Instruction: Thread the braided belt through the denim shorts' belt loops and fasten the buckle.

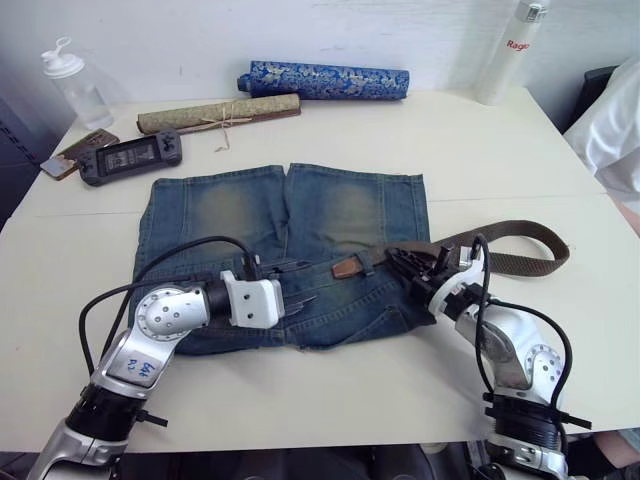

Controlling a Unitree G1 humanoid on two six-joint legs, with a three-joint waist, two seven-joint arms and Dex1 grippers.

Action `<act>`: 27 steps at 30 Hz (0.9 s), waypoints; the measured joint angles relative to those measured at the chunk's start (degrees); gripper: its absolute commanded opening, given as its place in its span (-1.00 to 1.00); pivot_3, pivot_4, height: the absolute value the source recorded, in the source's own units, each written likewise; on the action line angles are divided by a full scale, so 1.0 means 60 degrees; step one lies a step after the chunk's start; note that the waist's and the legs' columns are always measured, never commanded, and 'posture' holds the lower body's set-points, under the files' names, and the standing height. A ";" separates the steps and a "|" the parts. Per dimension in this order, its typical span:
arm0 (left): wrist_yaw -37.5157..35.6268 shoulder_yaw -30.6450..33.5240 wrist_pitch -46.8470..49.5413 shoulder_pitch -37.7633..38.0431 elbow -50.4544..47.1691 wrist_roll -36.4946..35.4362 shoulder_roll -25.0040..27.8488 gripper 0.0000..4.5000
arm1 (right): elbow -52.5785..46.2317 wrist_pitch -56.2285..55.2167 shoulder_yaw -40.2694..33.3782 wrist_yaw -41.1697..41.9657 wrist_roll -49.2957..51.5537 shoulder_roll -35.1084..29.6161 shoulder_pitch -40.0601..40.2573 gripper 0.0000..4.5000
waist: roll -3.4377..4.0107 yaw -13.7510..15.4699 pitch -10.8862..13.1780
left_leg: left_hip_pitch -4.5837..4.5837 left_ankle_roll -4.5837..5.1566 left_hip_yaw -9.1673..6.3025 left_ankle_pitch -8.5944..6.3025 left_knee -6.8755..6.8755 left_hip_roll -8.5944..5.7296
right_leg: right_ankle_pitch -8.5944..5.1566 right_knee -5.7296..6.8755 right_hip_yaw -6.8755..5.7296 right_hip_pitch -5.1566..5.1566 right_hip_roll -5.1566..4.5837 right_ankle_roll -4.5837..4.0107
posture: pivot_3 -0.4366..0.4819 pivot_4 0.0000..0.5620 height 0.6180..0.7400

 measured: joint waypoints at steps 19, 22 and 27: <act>0.1973 -0.0652 -0.3773 -0.1749 0.3157 0.2840 -0.0823 0.24 | -0.0688 0.0824 -0.0945 -0.0187 0.0010 0.1865 0.0550 -1.00 | 0.0008 -0.0230 -0.0007 | -0.0024 0.0024 -0.0007 0.0010 -0.0003 -0.0006 | -0.0016 0.0077 0.0011 -0.0077 0.0002 -0.0010 | -0.05 -0.47 -0.56; 0.2017 -0.0681 -0.3725 -0.1781 0.3254 0.3071 -0.0824 0.24 | -0.0710 0.0821 -0.0947 -0.0185 -0.0008 0.1906 0.0555 -1.00 | 0.0009 -0.0238 -0.0008 | -0.0023 0.0024 -0.0007 0.0010 -0.0003 -0.0006 | -0.0016 0.0078 0.0011 -0.0077 0.0002 -0.0009 | -0.05 -0.47 -0.56; 0.2146 -0.0864 -0.3424 -0.2026 0.3294 0.3579 -0.0828 0.24 | -0.0770 0.0805 -0.0952 -0.0185 -0.0036 0.1960 0.0551 -1.00 | 0.0011 -0.0239 -0.0009 | -0.0022 0.0025 -0.0008 0.0011 -0.0003 -0.0007 | -0.0016 0.0081 0.0011 -0.0077 0.0003 -0.0009 | -0.05 -0.47 -0.56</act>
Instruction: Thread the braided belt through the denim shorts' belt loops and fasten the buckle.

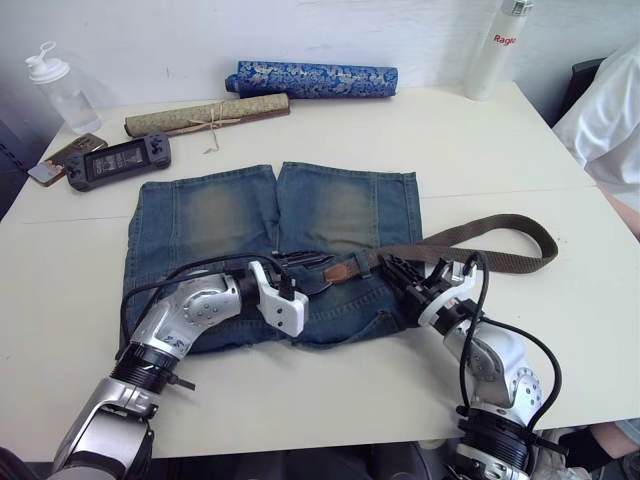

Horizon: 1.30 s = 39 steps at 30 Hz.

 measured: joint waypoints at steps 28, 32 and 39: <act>0.0466 -0.0322 0.0769 0.0076 -0.0683 0.0600 0.0491 0.24 | -0.0625 -0.0337 0.0005 0.0040 -0.0024 0.0079 0.0140 -1.00 | 0.0011 -0.0172 -0.0007 | 0.0005 0.0011 -0.0009 0.0005 -0.0008 0.0002 | -0.0013 0.0022 -0.0001 -0.0003 0.0002 -0.0002 | -0.05 -0.47 -0.56; 0.0676 -0.0381 0.0700 0.0047 -0.0644 0.0775 0.0484 0.24 | -0.0630 -0.0349 0.0150 -0.0036 -0.0024 0.0089 0.0115 -1.00 | 0.0012 -0.0167 -0.0007 | 0.0005 0.0011 -0.0009 0.0005 -0.0008 0.0002 | -0.0013 0.0022 -0.0001 -0.0003 0.0002 -0.0002 | -0.05 -0.47 -0.56; 0.1107 -0.0429 0.0180 0.0037 -0.0405 0.0933 0.0736 0.24 | -0.0712 -0.0486 0.0343 -0.0140 -0.0024 0.0095 0.0258 -1.00 | 0.0012 -0.0174 -0.0007 | 0.0006 0.0011 -0.0009 0.0005 -0.0008 0.0001 | -0.0013 0.0023 -0.0001 -0.0004 0.0002 -0.0002 | -0.05 -0.47 -0.56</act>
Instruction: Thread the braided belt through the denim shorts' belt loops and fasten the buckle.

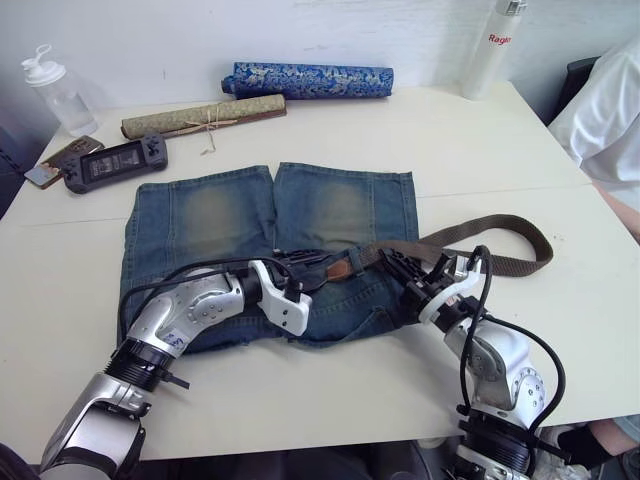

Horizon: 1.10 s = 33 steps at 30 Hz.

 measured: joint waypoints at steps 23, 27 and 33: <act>-0.5719 0.1983 0.8793 0.1250 -0.2905 -0.9341 0.0938 0.24 | 0.0366 0.0487 0.0307 0.0237 0.0000 -0.0041 0.0044 -1.00 | 0.0014 -0.0051 0.0000 | -0.0001 0.0005 -0.0004 -0.0003 -0.0005 0.0004 | -0.0023 0.0018 -0.0004 -0.0008 0.0001 -0.0017 | -0.05 -0.47 -0.56; -0.5148 0.2014 0.8243 0.0865 -0.2291 -0.8865 0.0021 0.24 | 0.0366 0.0474 0.0762 0.0220 -0.0001 -0.0052 -0.0047 -1.00 | 0.0010 -0.0025 -0.0001 | -0.0005 0.0004 -0.0001 -0.0003 0.0004 0.0003 | -0.0022 0.0020 -0.0003 -0.0008 0.0000 -0.0016 | -0.05 -0.47 -0.56; -0.5043 0.2370 0.9516 0.0646 -0.2134 -0.9524 -0.0428 0.24 | 0.0282 0.0087 0.0909 0.0006 -0.0001 -0.0052 -0.0073 -1.00 | 0.0010 -0.0035 0.0000 | -0.0006 0.0005 -0.0006 -0.0003 0.0004 0.0003 | -0.0023 0.0026 -0.0005 -0.0009 0.0000 -0.0016 | -0.05 -0.47 -0.56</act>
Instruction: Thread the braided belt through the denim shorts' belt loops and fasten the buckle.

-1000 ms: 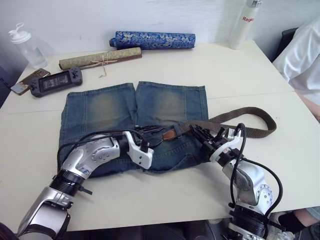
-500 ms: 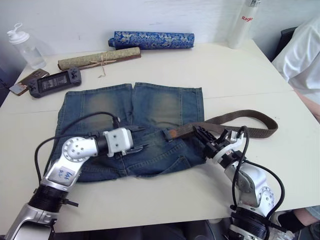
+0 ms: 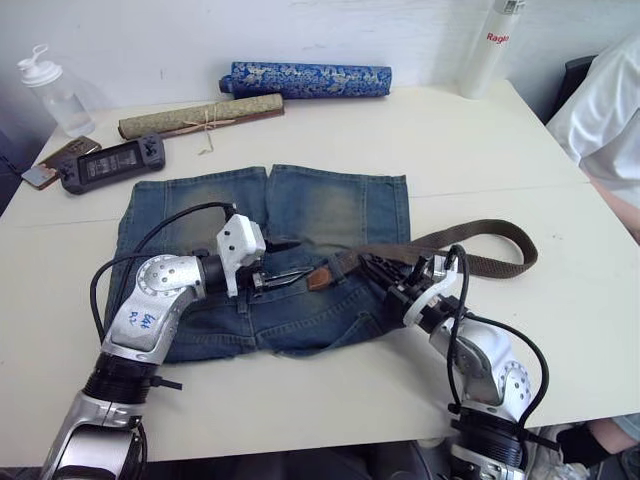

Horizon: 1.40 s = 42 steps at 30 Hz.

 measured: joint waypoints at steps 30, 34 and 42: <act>-0.4315 -0.0776 0.3145 -0.2706 0.3229 -0.0384 0.0813 0.24 | 0.0189 0.0829 0.0579 0.1639 -0.0007 -0.0037 -0.0118 -1.00 | -0.0001 -0.0108 0.0001 | 0.0005 0.0009 -0.0001 -0.0005 -0.0003 0.0008 | -0.0024 0.0020 -0.0001 -0.0005 0.0009 -0.0007 | -0.05 -0.47 -0.56; -0.4727 -0.0969 0.3101 -0.2700 0.3322 -0.0271 0.0717 0.24 | 0.0189 0.0813 0.0588 0.1673 -0.0007 -0.0040 -0.0117 -1.00 | -0.0002 -0.0096 0.0001 | 0.0004 0.0009 -0.0002 -0.0005 -0.0003 0.0009 | -0.0024 0.0020 -0.0001 -0.0005 0.0008 -0.0007 | -0.05 -0.47 -0.56; -0.4793 -0.1041 0.3077 -0.2701 0.3424 -0.0032 0.0323 0.24 | 0.0188 0.0809 0.0586 0.1704 -0.0006 -0.0056 -0.0109 -1.00 | -0.0002 -0.0040 0.0001 | 0.0004 0.0008 0.0000 -0.0005 -0.0003 0.0008 | -0.0024 0.0019 0.0000 -0.0005 0.0007 -0.0006 | -0.05 -0.47 -0.56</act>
